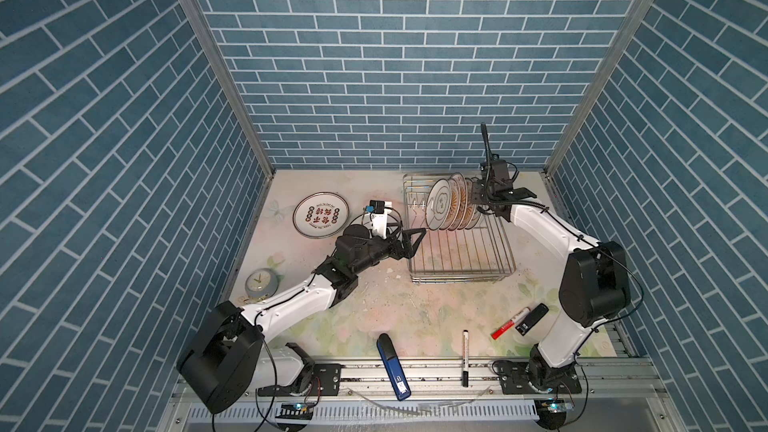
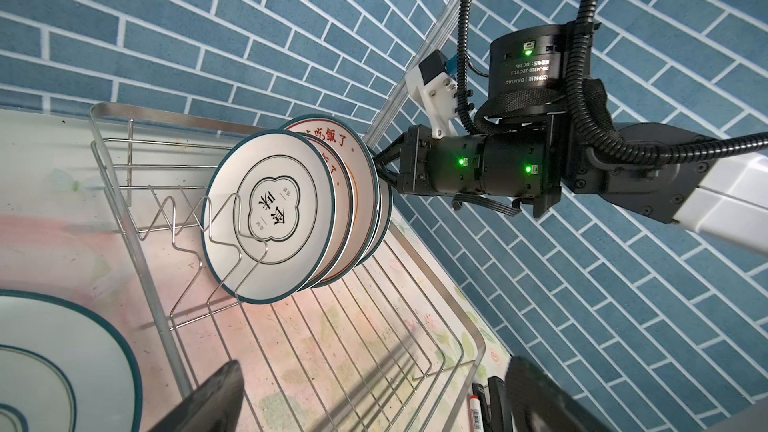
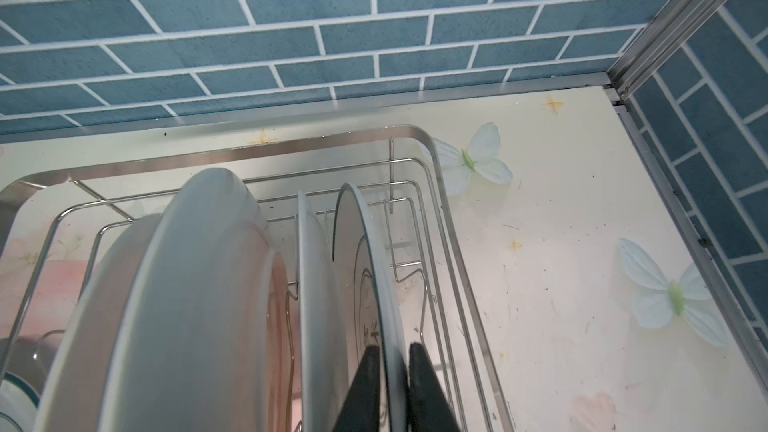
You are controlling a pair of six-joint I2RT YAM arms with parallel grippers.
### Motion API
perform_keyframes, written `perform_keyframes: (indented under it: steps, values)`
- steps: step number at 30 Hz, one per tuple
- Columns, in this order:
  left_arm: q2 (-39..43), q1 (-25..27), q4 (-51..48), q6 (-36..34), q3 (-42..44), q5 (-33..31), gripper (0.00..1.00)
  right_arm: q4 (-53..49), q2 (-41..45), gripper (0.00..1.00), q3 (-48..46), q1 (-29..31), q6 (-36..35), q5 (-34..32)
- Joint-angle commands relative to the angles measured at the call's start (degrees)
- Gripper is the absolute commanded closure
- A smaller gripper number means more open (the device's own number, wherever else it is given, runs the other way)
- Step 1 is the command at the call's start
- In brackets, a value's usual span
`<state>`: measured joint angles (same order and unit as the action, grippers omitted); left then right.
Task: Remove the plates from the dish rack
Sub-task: 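Lower the right gripper onto the rim of the end plate in the rack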
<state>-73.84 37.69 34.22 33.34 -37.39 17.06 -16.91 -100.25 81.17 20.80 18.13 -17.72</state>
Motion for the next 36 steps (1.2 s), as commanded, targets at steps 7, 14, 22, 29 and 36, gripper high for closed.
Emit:
perform_keyframes:
  steps: [7,14,22,29,36]
  values:
    - [-0.02,0.36,-1.94,-1.00,-1.81,-2.18,0.00,-1.44,-3.06,0.87,2.90,0.21,-0.11,-0.52]
    - [-0.59,0.34,-1.93,-0.82,-1.90,-2.39,0.00,-1.20,-4.24,0.86,3.12,0.20,-0.11,1.05]
    - [-1.30,0.43,-1.72,-0.58,-1.99,-2.89,0.00,-1.35,-4.35,0.82,3.05,0.20,-0.11,1.19]
    - [-1.47,0.36,-1.61,-0.21,-1.90,-3.19,0.00,-1.16,-4.02,0.87,2.75,0.16,-0.34,-0.60]
    - [-2.10,0.39,-1.94,0.03,-2.43,-3.44,0.00,-1.65,-2.86,0.94,3.35,0.28,-1.48,-2.36]
